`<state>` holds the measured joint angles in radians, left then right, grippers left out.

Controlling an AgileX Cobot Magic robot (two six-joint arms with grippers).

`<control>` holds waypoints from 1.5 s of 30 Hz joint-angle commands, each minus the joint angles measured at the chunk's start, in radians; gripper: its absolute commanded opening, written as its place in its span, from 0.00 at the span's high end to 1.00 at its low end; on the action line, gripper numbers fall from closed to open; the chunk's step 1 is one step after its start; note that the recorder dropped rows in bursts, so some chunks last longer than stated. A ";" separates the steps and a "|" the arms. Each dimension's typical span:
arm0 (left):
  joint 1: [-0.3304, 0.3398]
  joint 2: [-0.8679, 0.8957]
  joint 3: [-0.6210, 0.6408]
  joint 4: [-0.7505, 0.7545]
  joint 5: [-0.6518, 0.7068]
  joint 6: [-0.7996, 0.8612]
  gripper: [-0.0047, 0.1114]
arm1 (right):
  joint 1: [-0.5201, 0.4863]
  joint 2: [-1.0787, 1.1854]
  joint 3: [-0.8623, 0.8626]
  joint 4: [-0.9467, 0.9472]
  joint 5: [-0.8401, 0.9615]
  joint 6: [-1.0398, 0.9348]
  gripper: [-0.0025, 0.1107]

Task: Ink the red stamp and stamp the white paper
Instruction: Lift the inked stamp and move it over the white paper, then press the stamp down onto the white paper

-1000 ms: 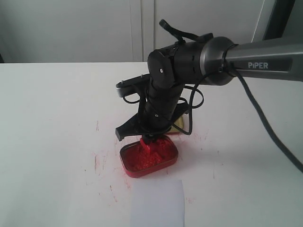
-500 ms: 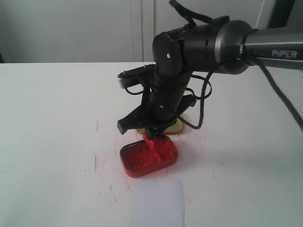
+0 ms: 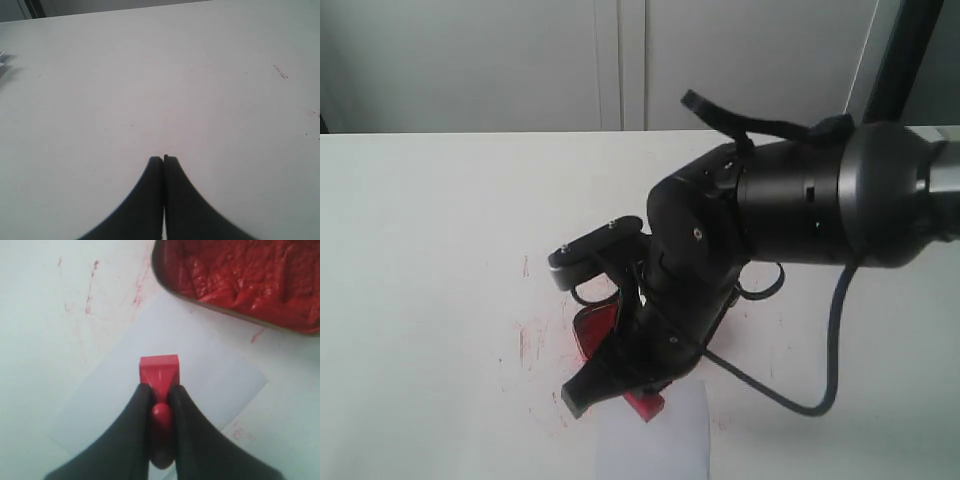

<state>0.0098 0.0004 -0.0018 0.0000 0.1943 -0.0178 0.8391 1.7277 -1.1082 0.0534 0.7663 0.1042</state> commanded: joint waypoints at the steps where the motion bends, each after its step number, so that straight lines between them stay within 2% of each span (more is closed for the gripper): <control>1: -0.003 0.000 0.002 -0.006 0.000 -0.004 0.96 | 0.054 -0.010 0.051 -0.023 -0.048 0.038 0.98; 6: -0.003 0.000 0.002 -0.006 0.000 -0.004 0.96 | 0.125 -0.010 0.053 -0.161 -0.055 0.169 0.98; 19: -0.003 0.000 0.002 -0.006 0.000 -0.004 0.96 | 0.137 0.029 0.053 -0.163 -0.088 0.192 0.98; 30: -0.003 0.000 0.002 -0.006 0.000 -0.004 0.96 | 0.079 0.029 0.053 -0.133 -0.082 0.181 0.98; 39: -0.003 0.000 0.002 -0.006 0.000 -0.004 0.96 | 0.070 0.029 0.053 -0.126 -0.088 0.179 0.98; 45: -0.003 0.000 0.002 -0.006 0.000 -0.004 0.96 | 0.017 0.029 0.053 -0.024 -0.087 0.103 0.98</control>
<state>0.0098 0.0004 -0.0018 0.0000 0.1943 -0.0178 0.8817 1.7591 -1.0587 -0.0062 0.6731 0.2417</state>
